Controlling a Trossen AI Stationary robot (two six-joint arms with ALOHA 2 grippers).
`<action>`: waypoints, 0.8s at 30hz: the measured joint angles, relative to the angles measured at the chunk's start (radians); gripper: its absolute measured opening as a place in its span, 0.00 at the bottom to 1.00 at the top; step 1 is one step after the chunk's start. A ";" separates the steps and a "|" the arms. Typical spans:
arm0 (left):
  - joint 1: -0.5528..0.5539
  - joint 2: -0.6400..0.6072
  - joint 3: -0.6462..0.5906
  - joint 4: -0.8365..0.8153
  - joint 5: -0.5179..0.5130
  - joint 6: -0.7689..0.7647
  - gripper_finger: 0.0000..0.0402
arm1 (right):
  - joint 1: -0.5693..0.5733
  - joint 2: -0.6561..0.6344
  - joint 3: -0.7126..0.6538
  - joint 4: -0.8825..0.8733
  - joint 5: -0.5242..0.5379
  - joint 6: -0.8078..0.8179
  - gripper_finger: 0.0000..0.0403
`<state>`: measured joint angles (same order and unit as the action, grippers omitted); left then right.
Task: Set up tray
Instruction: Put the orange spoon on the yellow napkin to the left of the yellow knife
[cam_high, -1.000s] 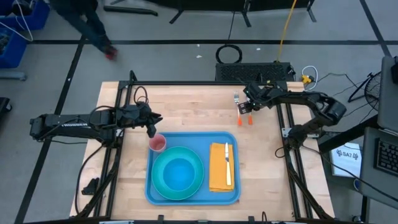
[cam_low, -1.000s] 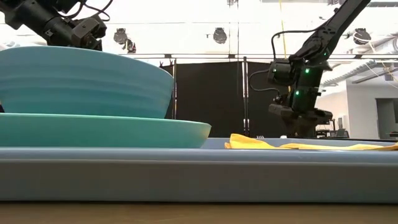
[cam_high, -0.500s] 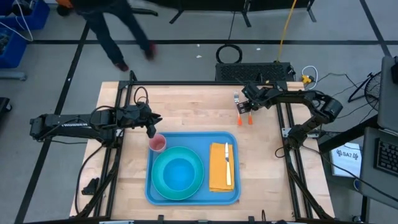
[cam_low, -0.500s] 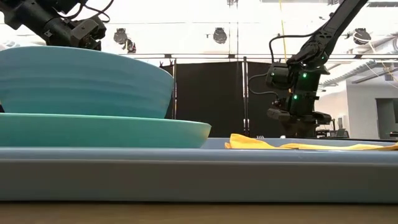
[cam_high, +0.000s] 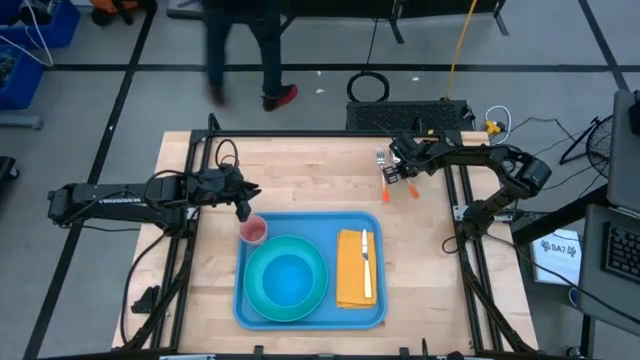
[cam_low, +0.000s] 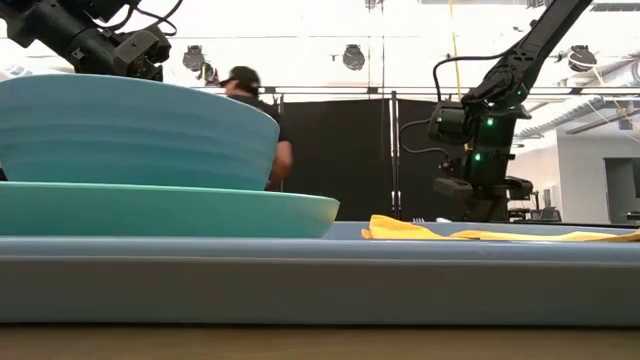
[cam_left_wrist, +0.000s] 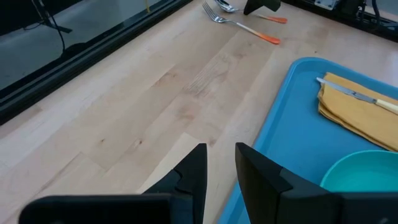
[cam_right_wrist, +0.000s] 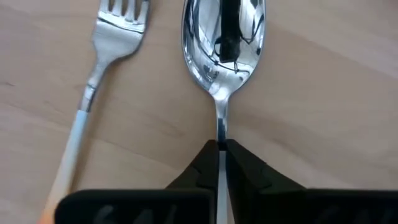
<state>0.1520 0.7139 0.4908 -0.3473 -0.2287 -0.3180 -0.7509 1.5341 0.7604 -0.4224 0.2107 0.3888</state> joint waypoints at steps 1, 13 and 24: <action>0.000 0.000 0.000 0.000 0.000 0.000 0.22 | 0.001 -0.003 -0.001 0.001 0.002 -0.005 0.01; 0.000 0.000 0.000 0.000 -0.007 0.000 0.22 | 0.227 -0.255 -0.002 0.045 0.004 0.014 0.00; 0.000 0.000 0.000 0.000 -0.008 0.000 0.22 | 0.718 -0.417 -0.002 0.037 0.084 0.259 0.00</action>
<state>0.1520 0.7143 0.4908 -0.3477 -0.2363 -0.3180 -0.0334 1.1167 0.7586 -0.3857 0.2949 0.6481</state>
